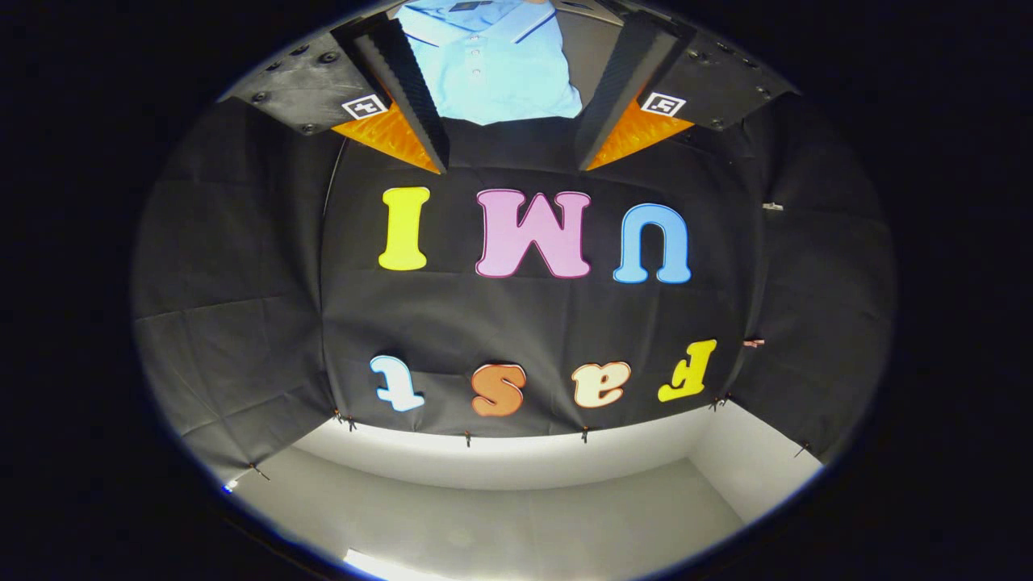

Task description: Put the clothes into the washing machine and then close the washing machine lid.

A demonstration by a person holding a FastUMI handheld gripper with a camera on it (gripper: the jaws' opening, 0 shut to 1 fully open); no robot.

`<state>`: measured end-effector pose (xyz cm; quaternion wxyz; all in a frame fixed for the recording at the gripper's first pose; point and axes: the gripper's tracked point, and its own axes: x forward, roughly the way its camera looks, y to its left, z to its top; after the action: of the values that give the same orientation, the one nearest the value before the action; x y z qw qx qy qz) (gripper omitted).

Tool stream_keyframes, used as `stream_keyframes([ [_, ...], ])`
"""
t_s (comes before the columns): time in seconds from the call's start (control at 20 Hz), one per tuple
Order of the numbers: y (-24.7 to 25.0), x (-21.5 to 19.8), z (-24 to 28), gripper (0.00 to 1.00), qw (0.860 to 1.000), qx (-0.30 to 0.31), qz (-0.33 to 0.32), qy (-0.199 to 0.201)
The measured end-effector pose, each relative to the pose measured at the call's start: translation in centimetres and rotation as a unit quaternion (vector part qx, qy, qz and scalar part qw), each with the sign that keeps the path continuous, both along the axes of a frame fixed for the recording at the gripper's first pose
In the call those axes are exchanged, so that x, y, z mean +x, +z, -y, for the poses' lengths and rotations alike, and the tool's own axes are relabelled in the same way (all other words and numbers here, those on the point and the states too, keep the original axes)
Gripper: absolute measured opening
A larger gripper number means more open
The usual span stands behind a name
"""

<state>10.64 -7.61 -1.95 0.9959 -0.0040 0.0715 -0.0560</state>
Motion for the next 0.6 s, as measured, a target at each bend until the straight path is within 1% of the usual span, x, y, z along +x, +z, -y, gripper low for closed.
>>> stream_keyframes([
  [0.2, -2.6, 3.4, 1.8, 0.98, 0.998, 0.031, -0.05, -0.011],
  [0.35, -6.1, 5.6, 3.6, 0.98, 0.994, 0.043, -0.101, -0.022],
  [0.6, -12.1, 8.4, 5.3, 0.98, 0.981, 0.062, -0.182, -0.036],
])
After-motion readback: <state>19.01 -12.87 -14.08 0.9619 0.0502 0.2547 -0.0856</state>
